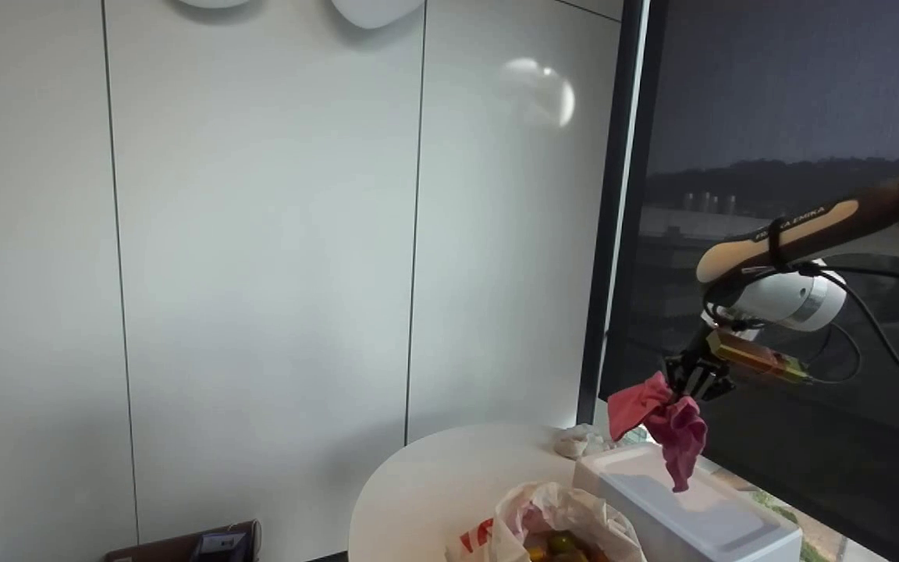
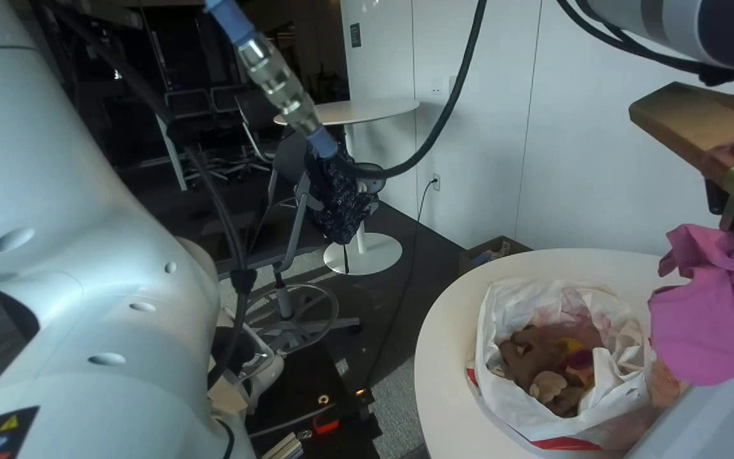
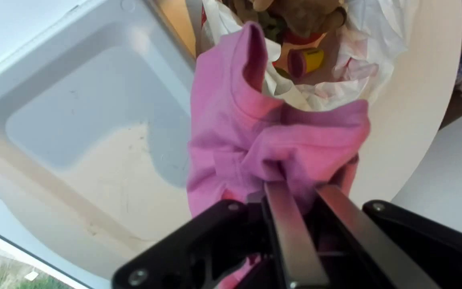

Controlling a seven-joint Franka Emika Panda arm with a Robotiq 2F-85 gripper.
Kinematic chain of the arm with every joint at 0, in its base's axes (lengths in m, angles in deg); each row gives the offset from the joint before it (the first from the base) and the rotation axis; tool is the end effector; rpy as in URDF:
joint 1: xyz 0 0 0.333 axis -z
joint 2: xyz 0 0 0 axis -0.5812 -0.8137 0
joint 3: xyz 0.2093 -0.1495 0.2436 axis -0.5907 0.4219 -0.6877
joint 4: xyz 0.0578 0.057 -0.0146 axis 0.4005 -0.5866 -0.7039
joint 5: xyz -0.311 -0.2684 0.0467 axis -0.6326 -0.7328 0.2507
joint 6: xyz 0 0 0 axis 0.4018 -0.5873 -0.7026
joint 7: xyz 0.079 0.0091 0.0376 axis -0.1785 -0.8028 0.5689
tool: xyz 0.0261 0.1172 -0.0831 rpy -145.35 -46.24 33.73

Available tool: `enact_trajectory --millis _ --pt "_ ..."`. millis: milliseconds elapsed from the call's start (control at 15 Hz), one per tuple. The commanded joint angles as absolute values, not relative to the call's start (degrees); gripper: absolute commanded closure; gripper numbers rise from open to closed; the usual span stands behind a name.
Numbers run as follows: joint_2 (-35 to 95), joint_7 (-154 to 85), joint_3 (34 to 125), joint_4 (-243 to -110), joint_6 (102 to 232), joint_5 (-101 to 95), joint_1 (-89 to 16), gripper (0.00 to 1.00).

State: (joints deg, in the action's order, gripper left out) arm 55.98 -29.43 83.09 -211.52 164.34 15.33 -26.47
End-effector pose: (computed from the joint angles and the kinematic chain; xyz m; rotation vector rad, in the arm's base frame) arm 0.5216 -0.1405 0.4567 -2.8445 0.6216 -0.3906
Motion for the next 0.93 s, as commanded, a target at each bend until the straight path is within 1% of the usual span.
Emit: enact_trajectory --millis 0,133,333,600,800,867 --pt "55.6 -32.9 84.1 -211.1 173.8 8.6 -24.8 0.94" --pt "51.9 -36.1 83.4 -210.5 181.0 2.4 -24.1 0.94" --pt "44.4 -43.9 82.9 -208.3 186.4 -7.9 -24.3 0.94" --pt "34.1 -54.2 85.7 -203.1 187.3 -20.6 -27.1 0.93" --pt "29.7 -55.6 88.0 -200.2 186.0 -21.6 -29.6 0.92" --pt "29.3 -54.7 88.2 -200.0 185.6 -20.0 -29.9 0.63"
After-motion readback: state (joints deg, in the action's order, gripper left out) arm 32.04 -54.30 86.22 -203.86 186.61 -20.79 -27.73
